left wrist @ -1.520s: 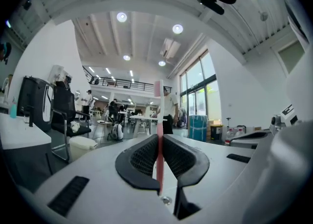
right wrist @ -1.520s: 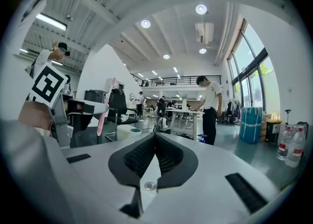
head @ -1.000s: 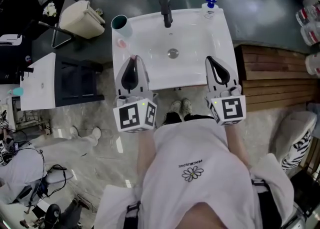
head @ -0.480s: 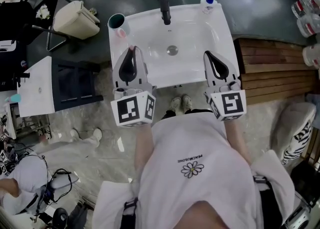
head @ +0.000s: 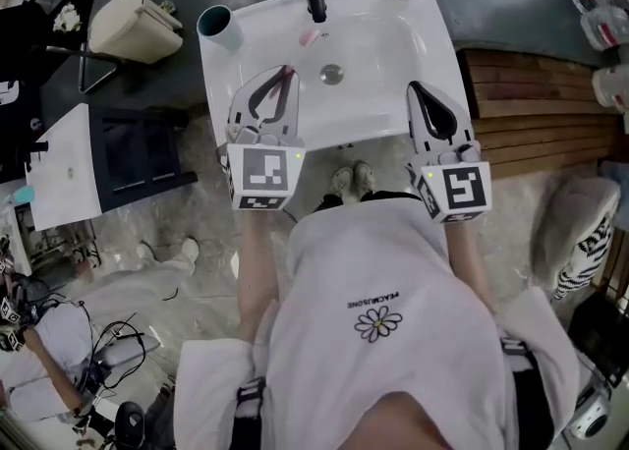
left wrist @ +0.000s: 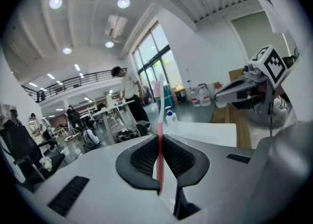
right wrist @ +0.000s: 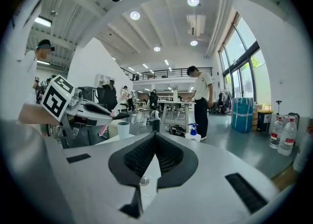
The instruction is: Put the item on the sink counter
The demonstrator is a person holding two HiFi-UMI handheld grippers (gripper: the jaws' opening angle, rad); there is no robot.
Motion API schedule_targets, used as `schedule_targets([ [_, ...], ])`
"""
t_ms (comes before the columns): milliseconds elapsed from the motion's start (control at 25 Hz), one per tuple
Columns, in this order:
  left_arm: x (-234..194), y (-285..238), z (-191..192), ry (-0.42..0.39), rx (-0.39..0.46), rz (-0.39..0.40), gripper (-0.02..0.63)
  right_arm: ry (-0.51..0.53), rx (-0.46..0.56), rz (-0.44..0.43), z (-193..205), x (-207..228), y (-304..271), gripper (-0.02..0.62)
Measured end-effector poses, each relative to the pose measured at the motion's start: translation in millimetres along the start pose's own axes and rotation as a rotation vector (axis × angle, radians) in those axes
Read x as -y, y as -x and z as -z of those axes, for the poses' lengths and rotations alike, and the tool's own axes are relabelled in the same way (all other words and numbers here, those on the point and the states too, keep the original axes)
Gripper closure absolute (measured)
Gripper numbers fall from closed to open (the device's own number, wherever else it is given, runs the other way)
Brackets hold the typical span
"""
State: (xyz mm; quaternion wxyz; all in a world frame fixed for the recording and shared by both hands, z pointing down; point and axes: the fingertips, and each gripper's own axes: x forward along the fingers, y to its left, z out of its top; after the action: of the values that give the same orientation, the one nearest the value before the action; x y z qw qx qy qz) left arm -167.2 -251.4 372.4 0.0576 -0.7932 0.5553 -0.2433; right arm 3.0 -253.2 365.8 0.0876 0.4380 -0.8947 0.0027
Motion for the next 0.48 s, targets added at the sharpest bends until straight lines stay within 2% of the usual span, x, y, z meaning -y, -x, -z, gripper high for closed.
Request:
schedule_targets([
  [320, 69.2, -18.1, 41.0, -0.141, -0.133, 0.254, 0.567, 0.007, -0.026, 0.026, 8.3, 4.4, 12.7, 0.584],
  [480, 95.8, -22.5, 57.9, -0.223, -0.190, 0.336, 0.568, 0.003, -0.031, 0.033, 11.0, 5.2, 18.5, 0.584],
])
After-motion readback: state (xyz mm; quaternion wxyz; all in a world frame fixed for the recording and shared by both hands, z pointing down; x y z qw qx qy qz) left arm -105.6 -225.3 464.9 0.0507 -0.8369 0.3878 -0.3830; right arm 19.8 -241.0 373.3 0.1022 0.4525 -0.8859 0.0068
